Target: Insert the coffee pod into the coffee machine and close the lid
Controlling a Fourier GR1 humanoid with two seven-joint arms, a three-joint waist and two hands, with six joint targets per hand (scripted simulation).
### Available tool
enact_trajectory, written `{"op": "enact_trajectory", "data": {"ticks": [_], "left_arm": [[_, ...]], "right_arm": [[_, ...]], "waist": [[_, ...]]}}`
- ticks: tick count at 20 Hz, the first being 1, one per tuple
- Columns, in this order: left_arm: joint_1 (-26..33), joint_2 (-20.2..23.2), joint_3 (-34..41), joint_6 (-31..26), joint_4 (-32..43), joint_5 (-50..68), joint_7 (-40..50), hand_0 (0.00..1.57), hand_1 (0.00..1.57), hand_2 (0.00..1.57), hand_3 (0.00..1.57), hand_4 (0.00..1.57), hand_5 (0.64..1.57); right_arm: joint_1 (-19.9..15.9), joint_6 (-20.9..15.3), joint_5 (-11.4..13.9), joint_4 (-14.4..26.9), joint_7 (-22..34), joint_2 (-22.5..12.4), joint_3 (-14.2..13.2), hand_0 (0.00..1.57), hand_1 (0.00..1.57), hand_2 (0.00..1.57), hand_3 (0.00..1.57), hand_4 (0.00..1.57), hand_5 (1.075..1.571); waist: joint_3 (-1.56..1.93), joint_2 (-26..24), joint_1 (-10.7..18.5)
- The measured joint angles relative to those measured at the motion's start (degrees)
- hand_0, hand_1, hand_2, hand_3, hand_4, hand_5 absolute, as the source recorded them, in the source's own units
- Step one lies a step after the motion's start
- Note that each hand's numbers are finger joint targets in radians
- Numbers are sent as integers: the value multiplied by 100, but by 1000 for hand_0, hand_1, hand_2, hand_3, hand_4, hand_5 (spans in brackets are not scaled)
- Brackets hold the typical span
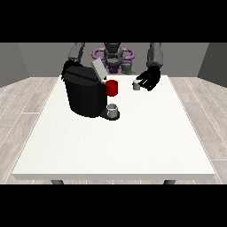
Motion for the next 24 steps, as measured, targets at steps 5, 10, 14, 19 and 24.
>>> {"op": "enact_trajectory", "data": {"ticks": [5, 10, 14, 19, 24], "left_arm": [[-409, 101, 47, -386, -141, 14, 124, 1255, 1255, 1332, 1288, 556, 1571], [-560, 225, 175, -571, -166, 27, 114, 1253, 1253, 1328, 1281, 537, 1571], [-872, 327, 275, -655, -226, 14, 269, 1017, 1017, 1206, 1226, 503, 1571], [-1263, 471, 491, -735, -153, 69, 461, 1239, 1239, 1262, 1198, 476, 1571], [-1631, 632, 654, -790, -70, 105, 535, 1284, 1284, 1340, 1276, 519, 1571]], "right_arm": [[-94, 109, -88, 95, 27, -14, -16, 0, 0, 0, 0, 476, 1571], [-59, 138, -94, -13, -40, 4, 34, 0, 0, 0, 0, 504, 1571], [-91, 206, -90, -29, -79, -33, 62, 0, 0, 0, 0, 508, 1571], [-219, 166, -33, -196, 83, -43, 131, 0, 0, 0, 0, 509, 1571], [-494, 101, 11, -398, 339, -139, 112, 0, 0, 0, 0, 548, 1571]], "waist": [[0, -80, -78], [-1, -76, -185], [0, -32, -303], [0, 108, -515], [0, 343, -717]]}}
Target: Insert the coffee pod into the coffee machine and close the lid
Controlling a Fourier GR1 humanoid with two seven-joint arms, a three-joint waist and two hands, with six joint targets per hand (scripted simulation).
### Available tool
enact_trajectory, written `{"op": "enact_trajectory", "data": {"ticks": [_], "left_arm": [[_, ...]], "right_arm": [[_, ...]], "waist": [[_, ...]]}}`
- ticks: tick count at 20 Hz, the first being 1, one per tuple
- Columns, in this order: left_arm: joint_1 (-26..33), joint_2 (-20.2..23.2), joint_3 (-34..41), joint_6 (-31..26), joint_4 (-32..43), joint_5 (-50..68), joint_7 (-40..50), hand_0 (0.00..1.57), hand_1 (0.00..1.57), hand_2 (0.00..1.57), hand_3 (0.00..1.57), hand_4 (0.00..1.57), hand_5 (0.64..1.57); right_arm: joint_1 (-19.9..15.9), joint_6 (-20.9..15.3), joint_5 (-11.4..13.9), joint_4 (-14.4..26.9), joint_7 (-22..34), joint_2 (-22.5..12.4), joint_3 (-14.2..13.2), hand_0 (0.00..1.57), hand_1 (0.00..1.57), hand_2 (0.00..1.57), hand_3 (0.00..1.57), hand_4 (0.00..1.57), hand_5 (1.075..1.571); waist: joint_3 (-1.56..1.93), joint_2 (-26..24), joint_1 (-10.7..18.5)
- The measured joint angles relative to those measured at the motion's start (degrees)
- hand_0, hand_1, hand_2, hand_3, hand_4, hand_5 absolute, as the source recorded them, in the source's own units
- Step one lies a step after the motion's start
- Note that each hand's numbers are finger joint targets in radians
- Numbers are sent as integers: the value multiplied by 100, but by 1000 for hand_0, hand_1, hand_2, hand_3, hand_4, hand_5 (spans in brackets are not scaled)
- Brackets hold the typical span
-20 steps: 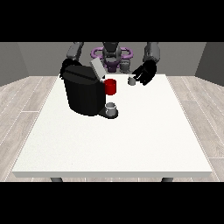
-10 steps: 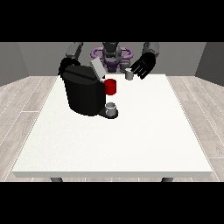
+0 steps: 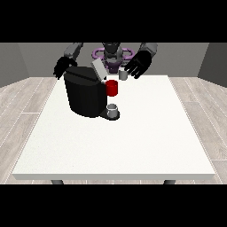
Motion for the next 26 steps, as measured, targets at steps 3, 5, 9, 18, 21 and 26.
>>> {"op": "enact_trajectory", "data": {"ticks": [3, 5, 9, 18, 21, 26], "left_arm": [[-174, -26, -16, -10, -3, -50, 75, 1262, 1262, 1313, 1244, 507, 1571], [-191, -33, -19, 105, 21, -109, 53, 1262, 1262, 1297, 1237, 494, 1571], [-330, -38, 25, 55, 88, -113, 144, 1307, 1307, 1328, 1239, 487, 1571], [-545, -50, 16, -10, 153, -205, 200, 1260, 1260, 1298, 1208, 511, 1571], [-481, -239, -71, -21, 122, -249, 240, 1183, 1183, 1251, 1180, 499, 1571], [-420, -328, -94, 40, 130, -300, 165, 1198, 1198, 1271, 1200, 505, 1571]], "right_arm": [[-42, -56, 28, 5, -82, 42, 4, 0, 0, 0, 0, 459, 1571], [-64, -131, 85, -70, -102, 92, 49, 0, 0, 0, 0, 526, 1571], [-27, -133, 96, -140, -24, 95, 81, 0, 0, 0, 0, 480, 1571], [-107, -110, 5, -115, -152, 60, -45, 0, 0, 0, 0, 518, 1571], [9, -113, -19, -2, -253, 104, -66, 0, 0, 0, 0, 513, 1571], [18, -148, -22, 0, -271, 90, -103, 0, 0, 0, 0, 499, 1571]], "waist": [[0, 90, -53], [1, 183, -104], [0, 182, -199], [1, 405, -194], [1, 294, -125], [1, 307, -96]]}}
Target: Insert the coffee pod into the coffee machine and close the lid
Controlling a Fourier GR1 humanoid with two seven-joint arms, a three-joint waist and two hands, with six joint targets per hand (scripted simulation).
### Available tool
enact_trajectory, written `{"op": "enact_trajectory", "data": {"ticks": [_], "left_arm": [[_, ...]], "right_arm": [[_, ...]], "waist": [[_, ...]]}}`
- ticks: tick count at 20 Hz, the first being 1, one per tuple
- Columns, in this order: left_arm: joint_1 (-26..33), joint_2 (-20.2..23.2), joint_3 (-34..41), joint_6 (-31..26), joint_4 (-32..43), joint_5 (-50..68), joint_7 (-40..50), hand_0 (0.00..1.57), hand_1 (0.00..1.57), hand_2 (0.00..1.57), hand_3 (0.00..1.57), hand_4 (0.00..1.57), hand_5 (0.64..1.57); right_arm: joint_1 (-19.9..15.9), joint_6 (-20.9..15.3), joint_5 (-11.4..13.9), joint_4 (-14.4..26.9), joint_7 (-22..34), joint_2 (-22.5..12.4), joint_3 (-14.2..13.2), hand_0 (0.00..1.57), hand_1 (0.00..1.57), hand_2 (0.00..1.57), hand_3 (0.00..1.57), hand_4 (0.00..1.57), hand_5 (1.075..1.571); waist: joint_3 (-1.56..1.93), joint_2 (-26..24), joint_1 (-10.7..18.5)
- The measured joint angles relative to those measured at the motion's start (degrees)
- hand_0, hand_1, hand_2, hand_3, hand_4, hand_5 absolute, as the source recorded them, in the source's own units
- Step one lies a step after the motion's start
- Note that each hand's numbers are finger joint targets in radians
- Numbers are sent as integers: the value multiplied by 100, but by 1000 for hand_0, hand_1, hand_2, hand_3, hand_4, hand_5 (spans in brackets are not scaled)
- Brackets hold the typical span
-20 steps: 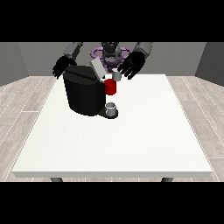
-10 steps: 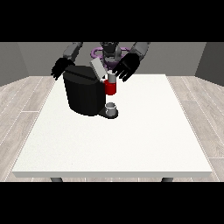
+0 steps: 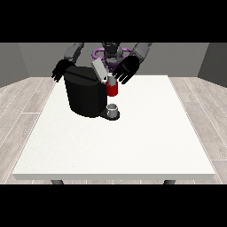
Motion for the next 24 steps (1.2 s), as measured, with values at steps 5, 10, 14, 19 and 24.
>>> {"op": "enact_trajectory", "data": {"ticks": [5, 10, 14, 19, 24], "left_arm": [[19, -29, -1, -19, 27, -34, -33, 1164, 1164, 1239, 1182, 492, 1571], [-33, -18, 10, -72, 79, -73, 2, 1236, 1236, 1279, 1197, 487, 1571], [-36, -15, 34, -114, 102, -81, 4, 1220, 1220, 1266, 1167, 481, 1571], [-72, 75, 100, -121, 103, -87, -15, 1161, 1161, 1195, 1058, 457, 1571], [-39, 8, 54, -106, 91, -161, 38, 1105, 1105, 1151, 980, 413, 1571]], "right_arm": [[-20, 21, -60, -17, 70, -45, -57, 0, 0, 0, 0, 448, 1571], [-44, 0, -29, -28, 67, -31, -19, 0, 0, 0, 0, 445, 1571], [-34, 4, -38, -26, 88, -36, -20, 0, 0, 0, 0, 403, 1571], [-3, 12, -42, -28, 31, -45, -27, 0, 0, 0, 0, 380, 1571], [32, 94, -91, 0, 0, -105, -65, 0, 0, 0, 0, 438, 1571]], "waist": [[-1, -31, 20], [0, 3, 12], [2, 21, 11], [6, 109, -41], [6, 47, -39]]}}
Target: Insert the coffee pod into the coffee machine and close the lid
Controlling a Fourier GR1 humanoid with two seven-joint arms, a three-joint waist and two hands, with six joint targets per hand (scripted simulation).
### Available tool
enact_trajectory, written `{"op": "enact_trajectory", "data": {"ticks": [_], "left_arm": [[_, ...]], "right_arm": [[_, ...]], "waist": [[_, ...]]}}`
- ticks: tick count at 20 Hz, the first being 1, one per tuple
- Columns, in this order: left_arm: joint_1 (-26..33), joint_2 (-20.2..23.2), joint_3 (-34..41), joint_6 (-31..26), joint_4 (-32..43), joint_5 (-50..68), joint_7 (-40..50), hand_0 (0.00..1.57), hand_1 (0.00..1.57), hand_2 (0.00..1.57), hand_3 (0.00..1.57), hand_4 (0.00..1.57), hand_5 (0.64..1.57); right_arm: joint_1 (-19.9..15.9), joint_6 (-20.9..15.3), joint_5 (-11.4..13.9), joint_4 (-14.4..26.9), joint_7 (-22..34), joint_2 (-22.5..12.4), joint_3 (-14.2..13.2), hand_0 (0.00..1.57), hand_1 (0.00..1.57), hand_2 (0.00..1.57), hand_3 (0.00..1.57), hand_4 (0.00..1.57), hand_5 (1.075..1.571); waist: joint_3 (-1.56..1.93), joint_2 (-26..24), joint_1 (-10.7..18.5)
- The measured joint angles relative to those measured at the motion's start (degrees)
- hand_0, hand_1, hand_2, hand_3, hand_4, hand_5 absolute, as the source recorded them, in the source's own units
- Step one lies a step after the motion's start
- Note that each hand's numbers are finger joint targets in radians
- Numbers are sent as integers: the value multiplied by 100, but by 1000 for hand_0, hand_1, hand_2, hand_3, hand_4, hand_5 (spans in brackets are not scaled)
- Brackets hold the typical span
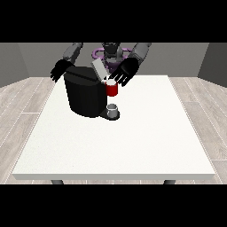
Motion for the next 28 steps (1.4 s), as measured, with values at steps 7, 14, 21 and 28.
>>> {"op": "enact_trajectory", "data": {"ticks": [7, 14, 21, 28], "left_arm": [[-28, 148, -16, -46, 16, -88, -181, 1073, 1073, 1125, 967, 364, 1571], [85, 201, -114, -58, 67, -228, -432, 0, 0, 0, 0, 0, 1571], [20, 271, -275, -251, 75, -445, -414, 0, 0, 0, 0, 0, 1571], [102, 163, -324, -380, 9, -522, -337, 0, 0, 0, 0, 0, 1571]], "right_arm": [[-20, -77, 22, -47, -86, 66, 21, 0, 0, 0, 0, 459, 1571], [-46, -163, 76, -158, 95, 97, 90, 0, 0, 0, 0, 435, 1571], [-28, -266, 133, -31, -3, 158, 90, 0, 0, 0, 0, 387, 1571], [119, -174, 37, 155, -120, 74, -39, 0, 0, 0, 0, 392, 1571]], "waist": [[-4, 90, 31], [-2, 76, 39], [-3, 55, 82], [-6, -197, 207]]}}
